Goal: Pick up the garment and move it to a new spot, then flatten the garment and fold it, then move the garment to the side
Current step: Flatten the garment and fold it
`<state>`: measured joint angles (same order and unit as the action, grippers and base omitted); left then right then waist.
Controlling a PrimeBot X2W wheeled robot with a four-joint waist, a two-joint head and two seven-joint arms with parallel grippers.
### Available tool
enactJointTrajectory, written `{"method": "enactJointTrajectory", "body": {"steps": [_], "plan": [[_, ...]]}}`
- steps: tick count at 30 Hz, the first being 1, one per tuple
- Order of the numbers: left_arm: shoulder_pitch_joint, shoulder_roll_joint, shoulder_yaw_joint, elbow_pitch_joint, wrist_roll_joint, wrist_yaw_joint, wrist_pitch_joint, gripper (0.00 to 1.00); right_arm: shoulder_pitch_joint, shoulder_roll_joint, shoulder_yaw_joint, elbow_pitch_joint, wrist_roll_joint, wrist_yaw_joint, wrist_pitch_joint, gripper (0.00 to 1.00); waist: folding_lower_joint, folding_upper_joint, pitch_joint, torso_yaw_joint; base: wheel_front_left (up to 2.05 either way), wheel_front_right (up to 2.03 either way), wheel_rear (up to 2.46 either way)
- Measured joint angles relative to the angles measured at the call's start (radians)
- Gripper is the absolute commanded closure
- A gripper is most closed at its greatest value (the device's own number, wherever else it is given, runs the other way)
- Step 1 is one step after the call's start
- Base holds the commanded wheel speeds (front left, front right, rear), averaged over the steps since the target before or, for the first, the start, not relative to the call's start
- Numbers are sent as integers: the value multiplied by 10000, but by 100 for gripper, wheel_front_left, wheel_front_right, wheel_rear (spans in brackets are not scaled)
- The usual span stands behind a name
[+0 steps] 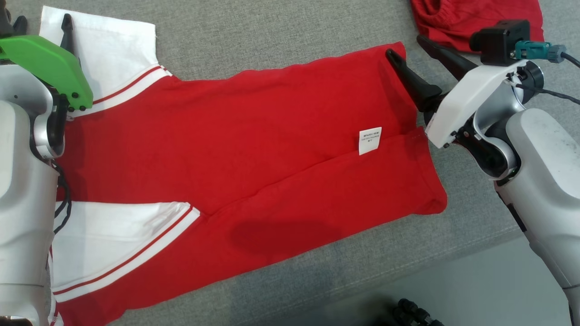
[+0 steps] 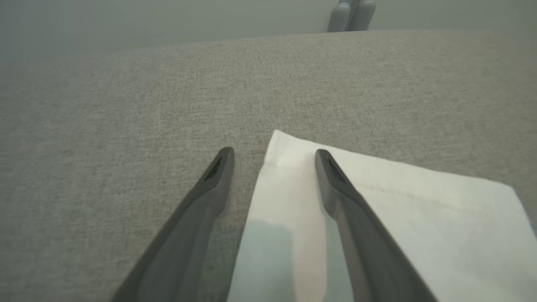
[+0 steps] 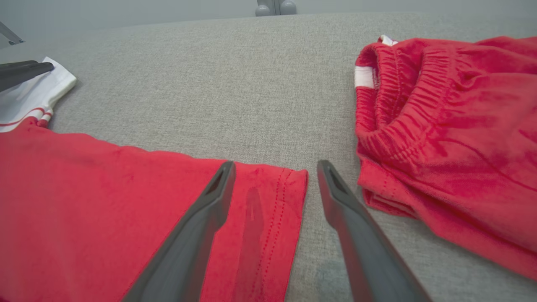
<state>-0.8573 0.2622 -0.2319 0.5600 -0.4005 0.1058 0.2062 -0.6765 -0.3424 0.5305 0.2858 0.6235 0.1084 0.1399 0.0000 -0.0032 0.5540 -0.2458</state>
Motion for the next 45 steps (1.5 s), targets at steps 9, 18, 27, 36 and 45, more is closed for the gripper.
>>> {"method": "enactJointTrajectory", "body": {"steps": [9,18,27,36,45], "plan": [[-251,-117,-320,483,6,-117,36,100,-138,21,13,334,2,56,-305,0,0,0,-53,-32,0,0,0],[-305,-437,-502,696,-10,-535,-508,100,-129,-65,-33,913,19,58,-437,0,0,0,-332,297,0,0,0],[-308,-871,-499,441,-278,-984,-1104,100,-71,-188,-109,1852,420,58,-313,0,0,0,-672,921,0,0,0],[-290,-882,-447,464,-407,-1147,-1193,100,-15,-150,-301,2723,836,59,33,7,0,0,-880,1508,0,0,0],[-227,-851,-167,491,-755,-1237,-1386,100,-366,-71,6,3072,669,96,17,100,0,0,-883,1635,0,0,0]]}}
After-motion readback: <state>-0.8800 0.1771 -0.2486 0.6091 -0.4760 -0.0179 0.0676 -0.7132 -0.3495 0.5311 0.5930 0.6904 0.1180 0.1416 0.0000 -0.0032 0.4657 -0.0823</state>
